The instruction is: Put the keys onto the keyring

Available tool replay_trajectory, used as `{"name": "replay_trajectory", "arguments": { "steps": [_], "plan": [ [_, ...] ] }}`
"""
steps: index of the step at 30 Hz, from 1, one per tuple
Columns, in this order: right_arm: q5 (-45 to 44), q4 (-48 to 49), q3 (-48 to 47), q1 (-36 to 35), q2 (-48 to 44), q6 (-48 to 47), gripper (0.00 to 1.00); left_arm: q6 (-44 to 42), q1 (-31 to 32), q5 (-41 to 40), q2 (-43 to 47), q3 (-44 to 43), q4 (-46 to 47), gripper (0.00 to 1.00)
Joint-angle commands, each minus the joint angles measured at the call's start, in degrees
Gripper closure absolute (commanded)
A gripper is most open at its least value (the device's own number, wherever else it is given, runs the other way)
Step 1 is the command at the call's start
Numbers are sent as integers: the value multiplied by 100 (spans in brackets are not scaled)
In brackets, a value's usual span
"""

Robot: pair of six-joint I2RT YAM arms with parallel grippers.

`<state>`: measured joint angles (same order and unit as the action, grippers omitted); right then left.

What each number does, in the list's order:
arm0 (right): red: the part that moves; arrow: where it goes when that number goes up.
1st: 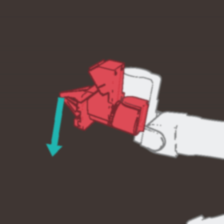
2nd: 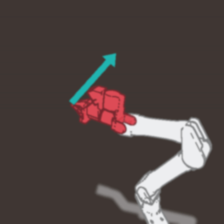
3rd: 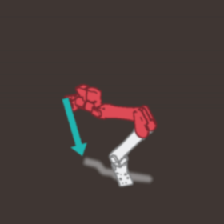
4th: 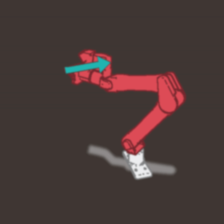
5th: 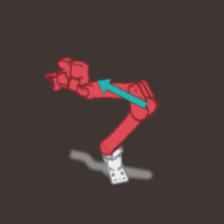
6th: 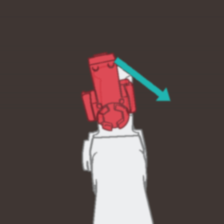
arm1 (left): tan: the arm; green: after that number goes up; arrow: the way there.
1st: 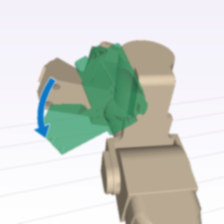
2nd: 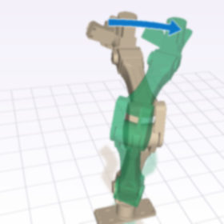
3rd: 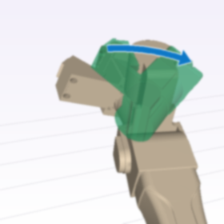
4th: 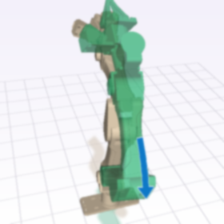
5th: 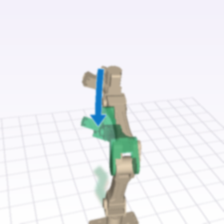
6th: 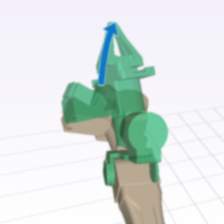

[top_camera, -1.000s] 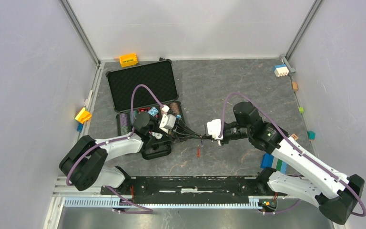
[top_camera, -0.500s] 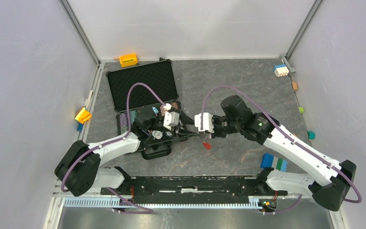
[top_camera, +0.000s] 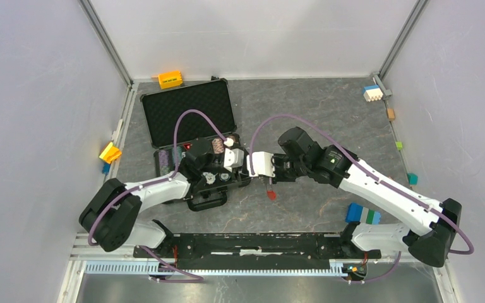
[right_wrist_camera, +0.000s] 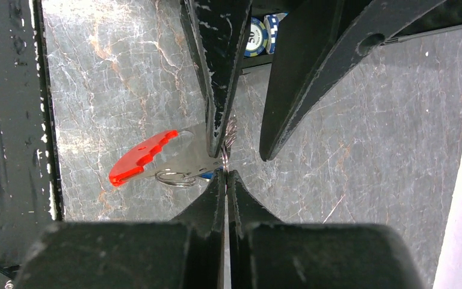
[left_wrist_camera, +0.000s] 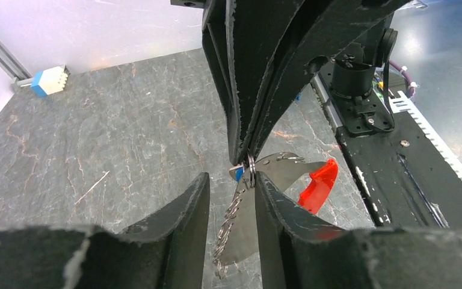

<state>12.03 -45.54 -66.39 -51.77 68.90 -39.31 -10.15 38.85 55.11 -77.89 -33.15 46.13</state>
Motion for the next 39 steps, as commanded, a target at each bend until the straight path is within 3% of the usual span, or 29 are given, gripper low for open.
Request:
{"name": "replay_trajectory", "arguments": {
  "steps": [1, 9, 27, 35, 39],
  "plan": [
    [-176, 81, -277, -51, 20, 37, 100, 133, -11, 69, -159, -66, 719, 61],
    [-175, 96, -236, -70, 19, 90, 100, 464, 35, 116, -289, -17, 1194, 69],
    [-68, 210, -157, -70, -25, 125, 100, 460, 104, 232, -408, -72, 1078, 82],
    [-60, 244, -103, -75, -26, 128, 100, 536, 105, 237, -396, -87, 1108, 98],
    [-45, 295, -20, -66, -89, 125, 98, 581, 105, 237, -335, -20, 1223, 98]
  ]
}}
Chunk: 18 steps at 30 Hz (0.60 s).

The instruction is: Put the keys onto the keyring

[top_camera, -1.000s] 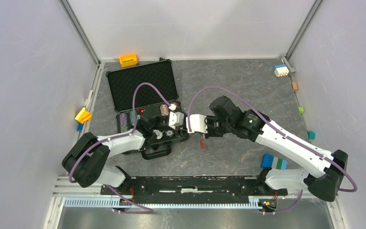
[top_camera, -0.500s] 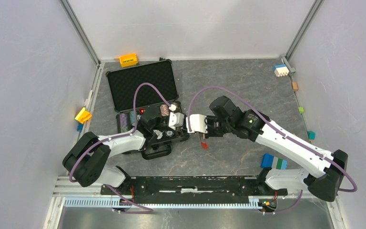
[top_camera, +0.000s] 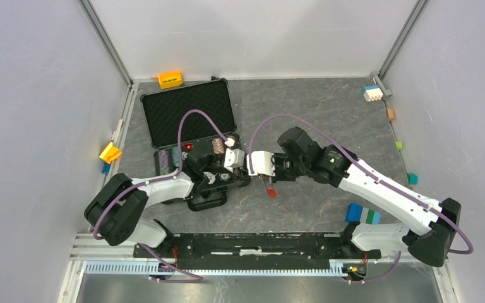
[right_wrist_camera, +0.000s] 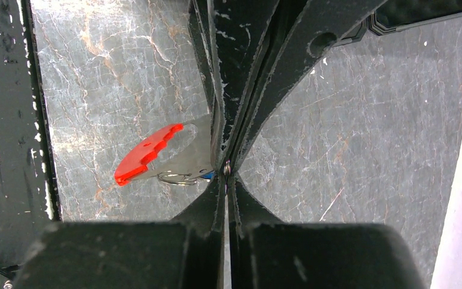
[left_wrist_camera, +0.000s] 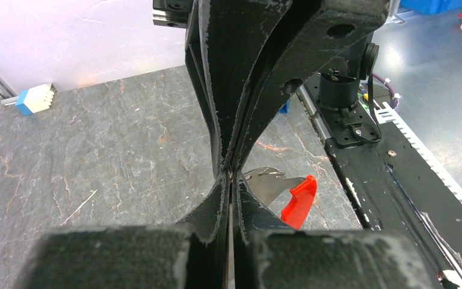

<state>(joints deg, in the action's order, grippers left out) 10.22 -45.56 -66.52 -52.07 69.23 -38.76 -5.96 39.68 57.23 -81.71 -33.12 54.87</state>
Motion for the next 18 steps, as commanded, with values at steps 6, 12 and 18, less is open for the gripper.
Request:
{"name": "replay_trajectory", "arguments": {
  "steps": [6, 12, 18],
  "plan": [
    [185, 501, 310, 7, -410, 78, 60, 465, 13, 133, 169, 139, 850, 98],
    [664, 640, 688, 224, -668, 76, 50, 776, 14, 343, 230, 233, 1157, 98],
    [1169, 888, 987, 449, -988, 27, 56, 891, 13, 620, 291, 324, 1302, 98]
  ]
}}
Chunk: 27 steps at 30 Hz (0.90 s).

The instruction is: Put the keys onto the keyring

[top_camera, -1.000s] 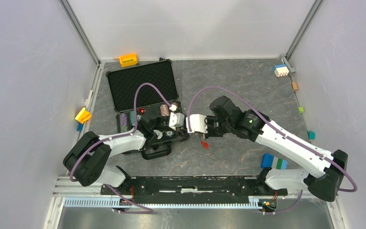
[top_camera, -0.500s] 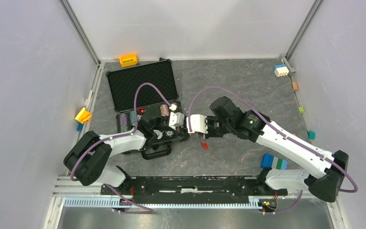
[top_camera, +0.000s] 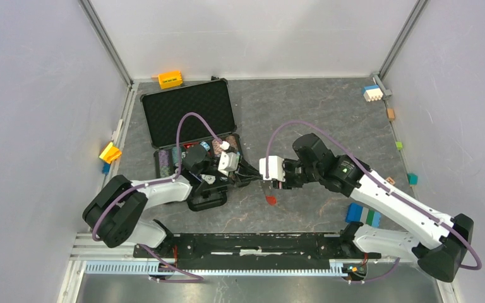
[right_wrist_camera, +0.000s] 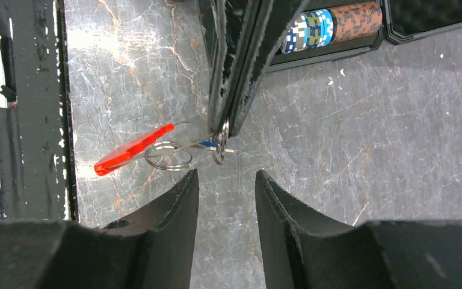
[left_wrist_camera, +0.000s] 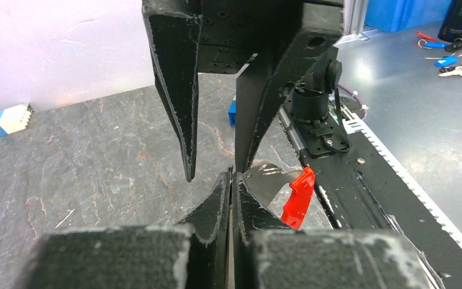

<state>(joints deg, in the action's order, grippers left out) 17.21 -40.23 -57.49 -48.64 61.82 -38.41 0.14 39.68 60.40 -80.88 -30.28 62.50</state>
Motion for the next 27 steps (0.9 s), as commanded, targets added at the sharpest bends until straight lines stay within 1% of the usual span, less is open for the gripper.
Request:
{"name": "replay_trajectory", "arguments": {
  "steps": [1, 8, 13, 16, 20, 27],
  "plan": [
    [517, 370, 89, 139, -270, -28, 57, 301, 13, 337, 234, 45, 559, 98],
    [1289, 428, 178, 268, -463, -291, 59, 204, 23, 653, 412, 84, 494, 98],
    [1775, 386, 195, 268, -406, -404, 61, 128, 23, 791, 455, 76, 421, 98],
    [1880, 378, 205, 268, -330, -428, 66, 99, 40, 852, 456, 67, 397, 98],
    [2017, 342, 199, 268, -289, -464, 78, 59, 51, 912, 459, 77, 377, 98],
    [2189, 382, 287, 272, -260, -477, 90, 39, 59, 990, 459, 51, 377, 98]
  ]
}}
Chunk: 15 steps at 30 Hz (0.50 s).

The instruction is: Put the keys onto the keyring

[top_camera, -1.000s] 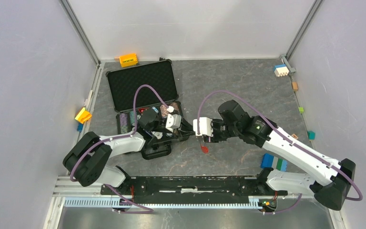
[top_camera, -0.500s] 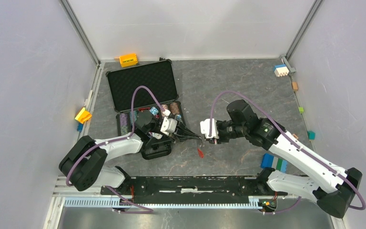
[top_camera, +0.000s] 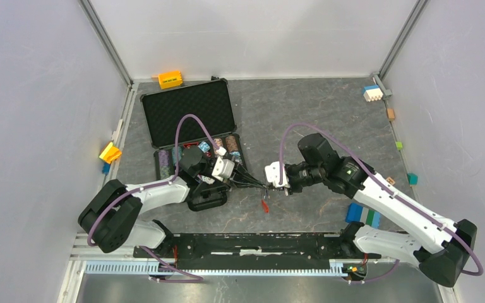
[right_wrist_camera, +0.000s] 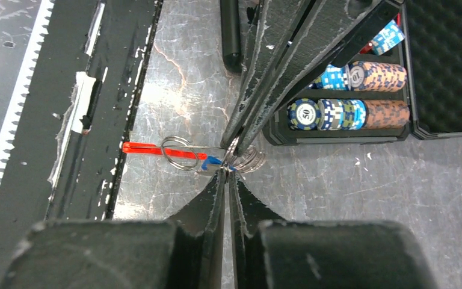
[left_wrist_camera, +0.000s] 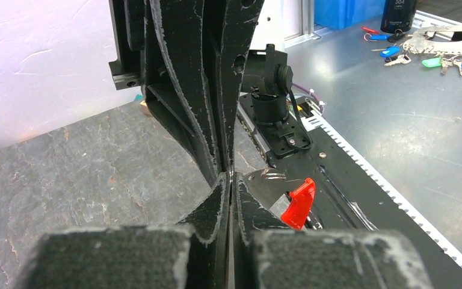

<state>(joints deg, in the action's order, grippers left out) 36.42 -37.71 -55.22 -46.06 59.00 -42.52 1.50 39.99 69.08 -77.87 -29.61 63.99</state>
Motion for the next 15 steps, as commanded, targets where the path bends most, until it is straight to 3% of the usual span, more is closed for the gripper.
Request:
{"name": "replay_trajectory", "arguments": {
  "steps": [1, 5, 15],
  "plan": [
    [277, 128, 71, 12, 24, -65, 93, -104, 34, 146, 154, -23, 226, 98],
    [345, 194, 166, 7, -20, -50, 100, -132, 42, 265, 166, -40, 193, 98],
    [634, 695, 377, 10, -64, 277, 100, -490, 191, 678, 289, -85, 18, 98]
  ]
}}
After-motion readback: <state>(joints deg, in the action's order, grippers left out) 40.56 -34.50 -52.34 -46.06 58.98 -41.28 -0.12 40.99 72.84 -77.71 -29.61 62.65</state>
